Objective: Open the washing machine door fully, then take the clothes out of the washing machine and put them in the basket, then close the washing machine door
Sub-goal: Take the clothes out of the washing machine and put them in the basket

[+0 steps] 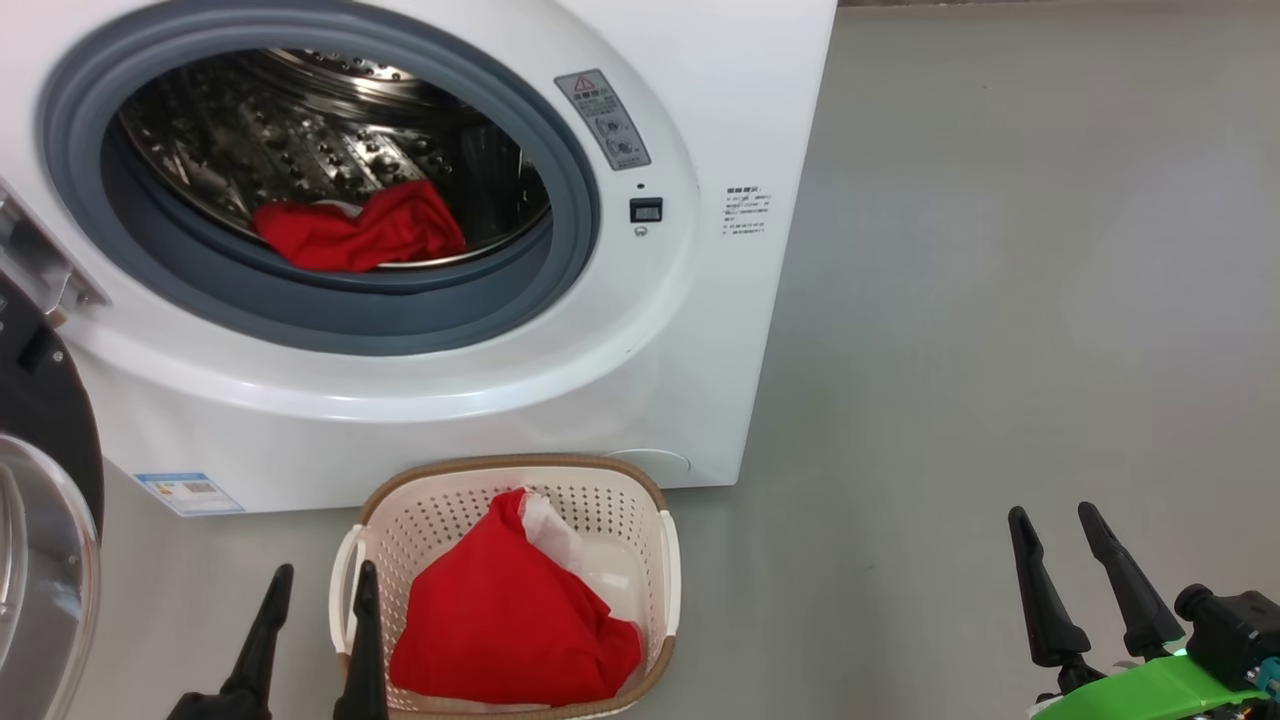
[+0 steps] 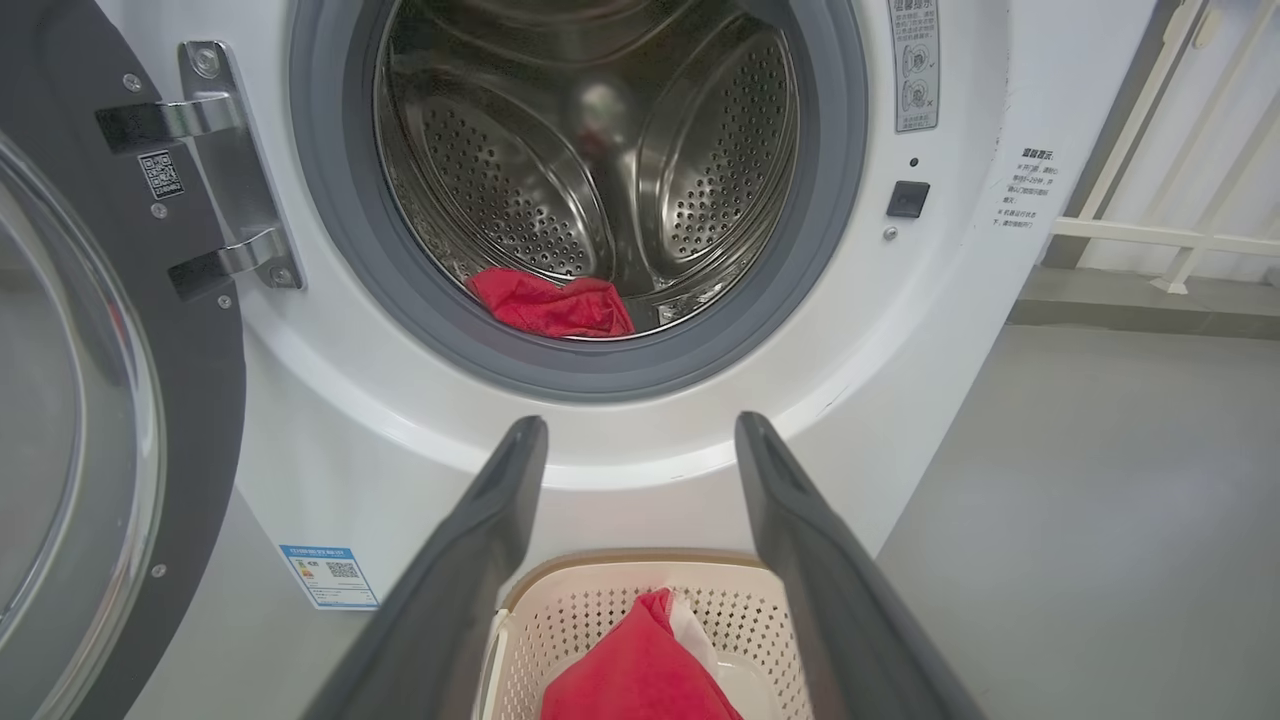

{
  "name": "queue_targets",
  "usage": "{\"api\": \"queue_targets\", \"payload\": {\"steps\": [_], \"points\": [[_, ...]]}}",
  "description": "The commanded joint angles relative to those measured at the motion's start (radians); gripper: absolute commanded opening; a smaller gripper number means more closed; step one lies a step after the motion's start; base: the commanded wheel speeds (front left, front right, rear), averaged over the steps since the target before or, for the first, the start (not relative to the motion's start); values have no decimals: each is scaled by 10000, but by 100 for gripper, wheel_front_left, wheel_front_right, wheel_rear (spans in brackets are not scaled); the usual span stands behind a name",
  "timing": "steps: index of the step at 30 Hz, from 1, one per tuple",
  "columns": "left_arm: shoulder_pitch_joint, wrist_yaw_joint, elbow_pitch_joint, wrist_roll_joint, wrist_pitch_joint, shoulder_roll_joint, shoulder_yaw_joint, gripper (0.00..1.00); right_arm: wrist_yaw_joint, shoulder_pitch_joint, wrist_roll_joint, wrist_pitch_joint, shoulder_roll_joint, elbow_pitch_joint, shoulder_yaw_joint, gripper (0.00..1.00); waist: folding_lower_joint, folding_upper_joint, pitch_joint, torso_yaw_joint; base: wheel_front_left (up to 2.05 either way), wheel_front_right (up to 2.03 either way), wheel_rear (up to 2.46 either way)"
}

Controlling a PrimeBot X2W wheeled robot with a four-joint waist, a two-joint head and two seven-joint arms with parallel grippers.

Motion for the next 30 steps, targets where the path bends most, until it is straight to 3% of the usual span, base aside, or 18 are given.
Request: {"api": "queue_targets", "payload": {"steps": [1, 17, 23, 30], "points": [[-71, 105, -287, -75, -78, 110, 300, 100, 65, -69, 82, -65, -122, -261, 197, 100, 0, 0, -10, -22, 0, 0, 0], [-776, 200, -72, 76, -78, 110, 80, 100, 65, -167, 91, -65, -50, -316, 142, 100, 0, 0, 317, -21, 0, 0, 0], [-2570, 122, 866, 567, -78, 158, 90, 100, 65, -581, 113, -65, 30, -384, 204, 100, 0, 0, 1061, -11, 0, 0, 0], [-5553, 179, 2928, 1207, -18, 701, -143, 100, 65, -1335, 154, -65, 191, -499, 345, 100, 0, 0, 2215, -272, 0, 0, 0]]}}
